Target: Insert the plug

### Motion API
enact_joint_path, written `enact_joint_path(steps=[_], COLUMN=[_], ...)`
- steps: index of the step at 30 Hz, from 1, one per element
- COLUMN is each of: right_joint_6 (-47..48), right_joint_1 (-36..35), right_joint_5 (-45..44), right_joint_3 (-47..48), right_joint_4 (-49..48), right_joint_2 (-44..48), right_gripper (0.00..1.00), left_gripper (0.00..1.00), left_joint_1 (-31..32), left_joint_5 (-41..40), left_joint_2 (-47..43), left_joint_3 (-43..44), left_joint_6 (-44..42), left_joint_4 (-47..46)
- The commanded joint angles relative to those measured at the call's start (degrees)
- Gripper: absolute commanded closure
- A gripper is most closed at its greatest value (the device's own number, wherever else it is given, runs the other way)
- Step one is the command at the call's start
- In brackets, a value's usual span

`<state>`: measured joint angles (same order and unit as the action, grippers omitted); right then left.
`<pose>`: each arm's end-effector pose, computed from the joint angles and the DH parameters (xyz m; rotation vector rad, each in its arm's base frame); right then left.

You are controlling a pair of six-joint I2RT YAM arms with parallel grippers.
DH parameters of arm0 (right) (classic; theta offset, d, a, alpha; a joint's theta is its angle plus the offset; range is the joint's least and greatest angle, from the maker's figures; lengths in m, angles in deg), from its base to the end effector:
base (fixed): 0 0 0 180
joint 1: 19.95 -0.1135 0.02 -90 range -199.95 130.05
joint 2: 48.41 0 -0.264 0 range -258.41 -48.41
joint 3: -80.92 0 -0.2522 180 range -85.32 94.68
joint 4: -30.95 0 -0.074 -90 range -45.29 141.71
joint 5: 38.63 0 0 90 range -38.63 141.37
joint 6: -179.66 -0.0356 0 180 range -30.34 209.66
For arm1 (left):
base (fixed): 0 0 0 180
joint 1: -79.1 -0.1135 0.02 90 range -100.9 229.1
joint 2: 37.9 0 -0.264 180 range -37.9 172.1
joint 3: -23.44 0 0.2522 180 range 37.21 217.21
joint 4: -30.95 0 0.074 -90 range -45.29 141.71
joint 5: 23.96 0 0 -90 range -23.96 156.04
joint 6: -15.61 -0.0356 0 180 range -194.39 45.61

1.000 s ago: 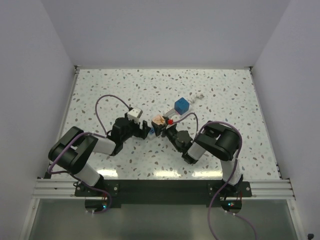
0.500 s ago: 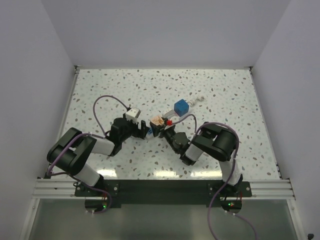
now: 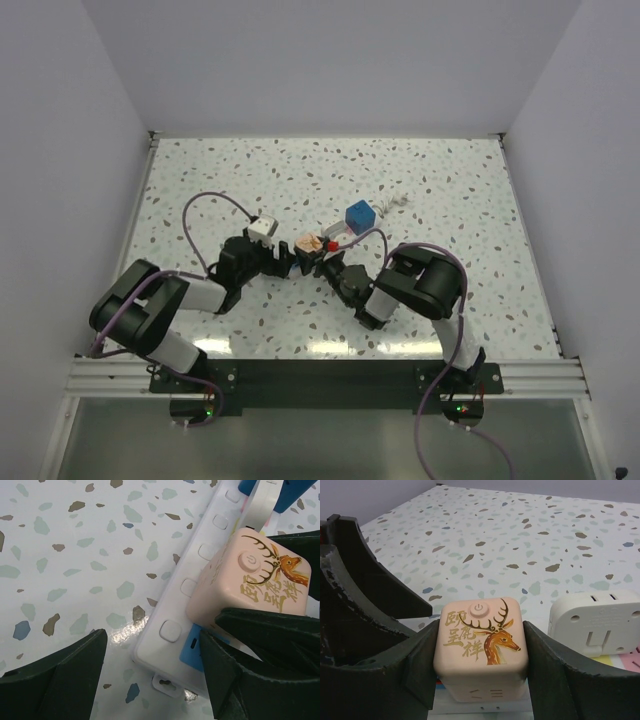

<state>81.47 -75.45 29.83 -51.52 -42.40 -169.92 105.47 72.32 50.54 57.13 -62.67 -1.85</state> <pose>0.2004 0.2685 0.0951 -0.3620 1.5685 0.5703 0.2311 -0.1189 0.1306 0.3268 1.9642 -0.5415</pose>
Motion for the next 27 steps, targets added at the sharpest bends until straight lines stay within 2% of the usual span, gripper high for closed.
enact_joint_path(steps=[1,9,14,19,23,27], right_joint_6=[-8.87,-9.65,-10.97,-11.68,-10.27,-10.62], right_joint_1=[-4.87,-5.49,-5.58,-5.49,-4.79,-1.9], right_joint_5=[8.97,9.5,11.52,8.8,2.84,2.38], right_joint_3=[-9.72,-8.66,-8.49,-2.89,2.05,4.16], right_joint_4=[39.91,39.13,38.15,46.14,52.12,53.09], right_joint_2=[-15.59,-16.21,-11.13,-2.0,1.54,4.52], right_gripper=[1.0,1.0,1.0,1.0,1.0,1.0], left_gripper=[0.21,0.12,0.07,0.01,0.0,0.0], left_joint_1=[0.0,0.0,0.0,0.0,0.0,0.0], left_joint_5=[-1.53,-11.11,-13.75,-16.3,-18.76,-22.27], left_joint_2=[-3.36,-12.06,-14.52,-20.31,-24.89,-29.9], left_joint_3=[-1.2,-3.13,-3.31,-4.63,-4.63,-5.07], left_joint_6=[2.07,5.85,6.82,7.61,7.87,9.1], left_joint_4=[0.77,4.99,6.84,9.11,12.72,16.85])
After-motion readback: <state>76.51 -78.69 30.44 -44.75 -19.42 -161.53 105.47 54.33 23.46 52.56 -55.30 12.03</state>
